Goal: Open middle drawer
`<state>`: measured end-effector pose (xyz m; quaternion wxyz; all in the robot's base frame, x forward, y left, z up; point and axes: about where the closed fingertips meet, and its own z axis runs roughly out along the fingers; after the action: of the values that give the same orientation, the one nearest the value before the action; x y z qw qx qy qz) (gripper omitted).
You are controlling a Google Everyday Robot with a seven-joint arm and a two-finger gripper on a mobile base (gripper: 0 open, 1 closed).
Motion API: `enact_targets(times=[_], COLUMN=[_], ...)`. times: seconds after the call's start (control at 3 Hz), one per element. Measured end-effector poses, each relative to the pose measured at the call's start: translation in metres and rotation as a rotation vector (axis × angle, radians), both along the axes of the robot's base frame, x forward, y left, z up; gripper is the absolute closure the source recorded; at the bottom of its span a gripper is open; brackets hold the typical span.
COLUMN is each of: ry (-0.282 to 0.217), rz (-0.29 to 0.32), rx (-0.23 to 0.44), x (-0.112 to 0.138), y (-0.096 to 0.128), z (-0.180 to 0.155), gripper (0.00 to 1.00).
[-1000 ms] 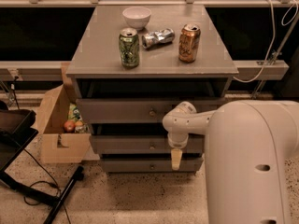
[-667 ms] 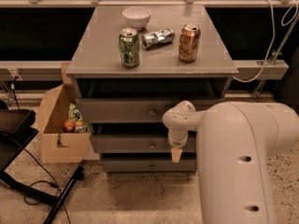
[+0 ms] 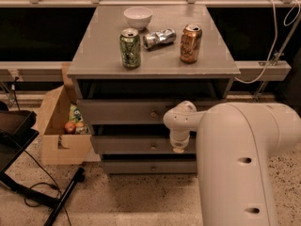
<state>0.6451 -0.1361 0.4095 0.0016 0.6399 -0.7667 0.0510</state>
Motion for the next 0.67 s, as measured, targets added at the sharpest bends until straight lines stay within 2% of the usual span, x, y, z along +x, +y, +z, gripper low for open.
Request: enact_targets(times=[0.33,0.67], ry=[0.000,0.000], rz=[0.000,0.000], rx=[0.000,0.000], x=[0.0000,0.0000], y=[0.0000,0.0000], z=[0.0013,0.0020], gripper=[1.00,1.00])
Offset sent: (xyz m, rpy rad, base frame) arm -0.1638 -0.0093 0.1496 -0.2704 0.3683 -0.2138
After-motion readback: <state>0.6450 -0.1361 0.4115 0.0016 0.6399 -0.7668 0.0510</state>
